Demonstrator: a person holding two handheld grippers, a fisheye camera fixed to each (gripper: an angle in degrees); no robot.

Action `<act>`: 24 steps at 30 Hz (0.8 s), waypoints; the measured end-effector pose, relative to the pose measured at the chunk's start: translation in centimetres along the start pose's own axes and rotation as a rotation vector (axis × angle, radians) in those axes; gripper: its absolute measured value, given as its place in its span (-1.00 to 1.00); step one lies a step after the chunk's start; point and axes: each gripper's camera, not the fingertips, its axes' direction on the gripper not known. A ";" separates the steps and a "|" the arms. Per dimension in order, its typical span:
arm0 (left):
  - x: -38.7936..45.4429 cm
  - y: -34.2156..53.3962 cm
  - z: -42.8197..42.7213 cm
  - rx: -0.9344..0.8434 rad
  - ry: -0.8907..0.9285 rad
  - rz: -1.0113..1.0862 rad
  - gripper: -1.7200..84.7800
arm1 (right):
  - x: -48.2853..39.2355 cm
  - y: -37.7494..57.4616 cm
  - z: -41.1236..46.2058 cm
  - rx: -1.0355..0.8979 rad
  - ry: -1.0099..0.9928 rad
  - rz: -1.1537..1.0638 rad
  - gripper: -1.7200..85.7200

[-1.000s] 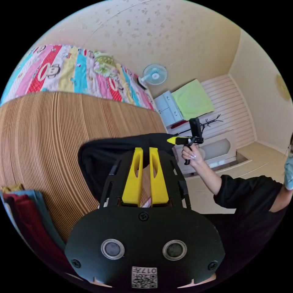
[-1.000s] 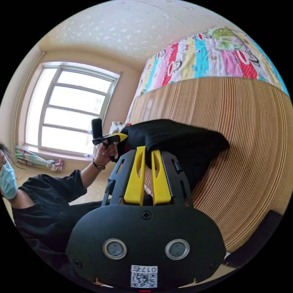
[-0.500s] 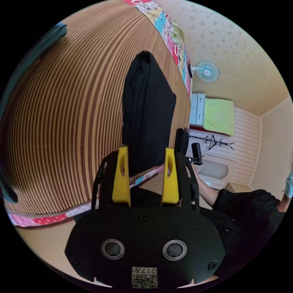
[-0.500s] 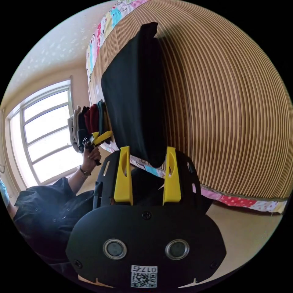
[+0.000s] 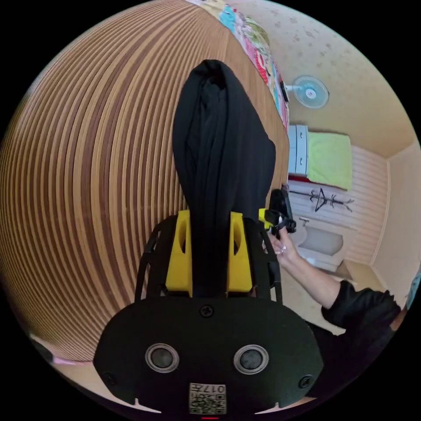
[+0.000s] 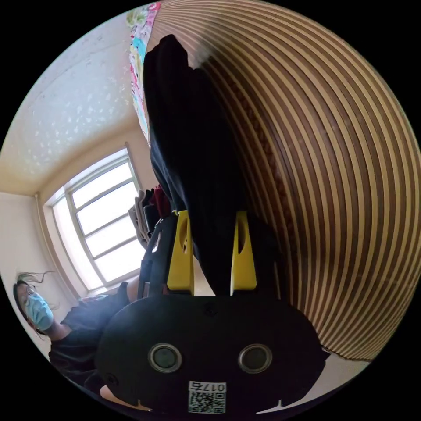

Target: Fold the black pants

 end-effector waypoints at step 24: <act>42.9 -2.4 27.3 -0.412 0.336 0.463 -0.76 | -16.6 20.5 -42.8 0.279 0.239 -0.371 -0.77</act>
